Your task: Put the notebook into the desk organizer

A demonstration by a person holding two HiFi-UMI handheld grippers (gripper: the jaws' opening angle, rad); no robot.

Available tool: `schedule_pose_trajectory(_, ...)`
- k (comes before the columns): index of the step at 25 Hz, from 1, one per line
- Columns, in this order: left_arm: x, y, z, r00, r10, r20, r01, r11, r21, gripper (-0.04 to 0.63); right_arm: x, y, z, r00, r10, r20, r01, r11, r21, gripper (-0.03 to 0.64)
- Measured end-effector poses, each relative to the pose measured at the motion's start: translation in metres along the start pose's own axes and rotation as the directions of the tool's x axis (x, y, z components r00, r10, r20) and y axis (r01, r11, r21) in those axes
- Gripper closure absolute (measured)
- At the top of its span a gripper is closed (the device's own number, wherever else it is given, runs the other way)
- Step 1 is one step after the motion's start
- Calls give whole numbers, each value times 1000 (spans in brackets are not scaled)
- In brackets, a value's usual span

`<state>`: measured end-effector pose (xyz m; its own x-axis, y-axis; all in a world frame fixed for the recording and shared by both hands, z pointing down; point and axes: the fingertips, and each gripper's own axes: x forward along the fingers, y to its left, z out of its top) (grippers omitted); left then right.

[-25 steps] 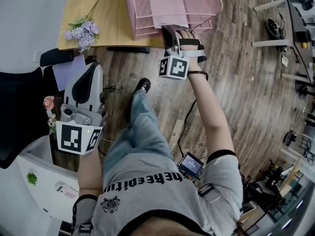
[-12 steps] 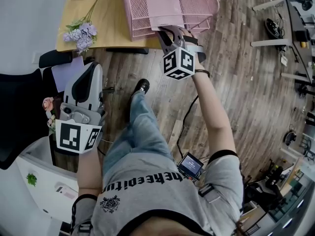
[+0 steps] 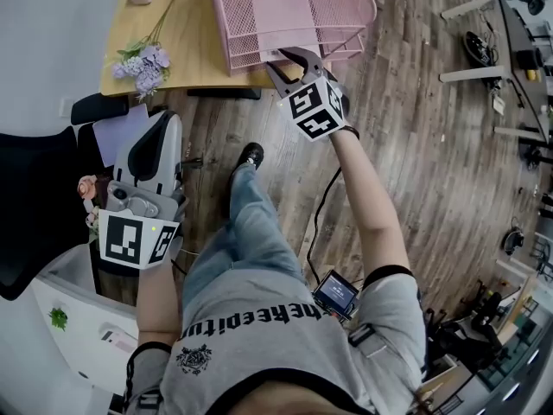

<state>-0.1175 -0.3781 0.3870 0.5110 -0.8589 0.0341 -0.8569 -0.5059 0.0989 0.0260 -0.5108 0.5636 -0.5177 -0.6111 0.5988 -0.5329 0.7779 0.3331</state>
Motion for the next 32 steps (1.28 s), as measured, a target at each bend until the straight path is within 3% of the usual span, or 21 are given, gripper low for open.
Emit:
schedule_pose_trajectory(6,-2,-2,7,1000,-10,11,10,1000,6,592,-11,5,9,997,-38,72,26,986,164,510)
schedule_pose_trajectory(9,-2,-4,13,1000,-18,20,18,1000,13,592,-26,3,16,988,-93,121,57,960,274,601)
schedule_pose_trajectory(12,-3,-7,20,999,-26,33,25,999,20,592,-40,1,22,980,-130,149,70,932,355,614)
schedule_pose_trajectory(24,3,-23,53,993,-77,87,74,996,40,592,-101,2,43,948,-244,206,119,868,483,614)
schedule_pose_trajectory(32,6,-36,72,985,-123,118,116,992,57,592,-146,-6,58,908,-342,243,163,822,546,614)
